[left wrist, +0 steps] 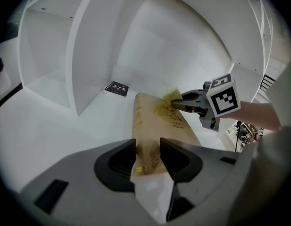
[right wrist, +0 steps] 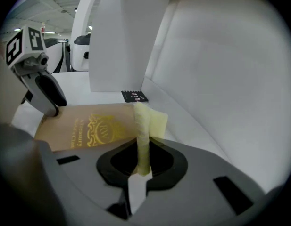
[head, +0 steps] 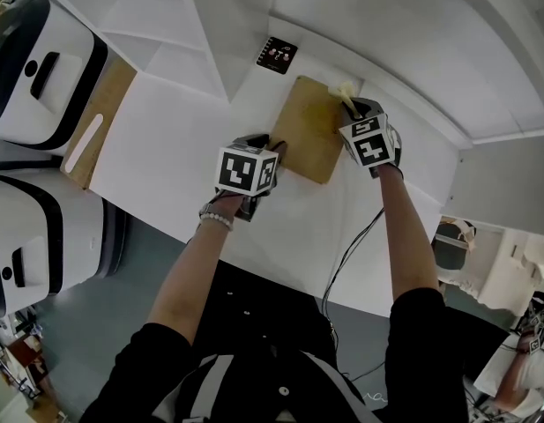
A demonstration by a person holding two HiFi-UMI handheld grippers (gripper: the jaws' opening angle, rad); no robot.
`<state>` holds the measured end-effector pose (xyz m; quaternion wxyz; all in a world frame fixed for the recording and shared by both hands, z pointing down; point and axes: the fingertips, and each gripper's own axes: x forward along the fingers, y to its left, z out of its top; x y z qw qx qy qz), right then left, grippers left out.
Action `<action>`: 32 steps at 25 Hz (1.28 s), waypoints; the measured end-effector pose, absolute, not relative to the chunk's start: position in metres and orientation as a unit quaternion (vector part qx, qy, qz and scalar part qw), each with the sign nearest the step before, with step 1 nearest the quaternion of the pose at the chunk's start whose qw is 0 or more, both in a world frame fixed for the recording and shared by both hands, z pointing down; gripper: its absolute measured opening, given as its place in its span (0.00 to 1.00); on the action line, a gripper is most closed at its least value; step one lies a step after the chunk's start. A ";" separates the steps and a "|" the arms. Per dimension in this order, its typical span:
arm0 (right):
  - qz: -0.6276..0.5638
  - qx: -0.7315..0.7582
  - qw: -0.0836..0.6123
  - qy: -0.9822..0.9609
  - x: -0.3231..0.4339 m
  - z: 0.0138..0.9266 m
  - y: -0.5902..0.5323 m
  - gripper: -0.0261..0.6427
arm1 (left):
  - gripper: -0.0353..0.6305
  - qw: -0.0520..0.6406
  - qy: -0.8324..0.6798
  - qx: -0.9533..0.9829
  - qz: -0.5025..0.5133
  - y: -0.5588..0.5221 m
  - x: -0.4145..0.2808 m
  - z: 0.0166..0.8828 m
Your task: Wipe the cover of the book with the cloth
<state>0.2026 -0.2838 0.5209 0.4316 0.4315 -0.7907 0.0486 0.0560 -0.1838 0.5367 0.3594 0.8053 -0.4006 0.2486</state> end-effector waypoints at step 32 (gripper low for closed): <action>-0.008 0.209 0.440 -0.874 0.133 0.525 -0.104 0.09 | 0.30 0.355 -0.402 0.805 0.255 -0.185 0.054 0.537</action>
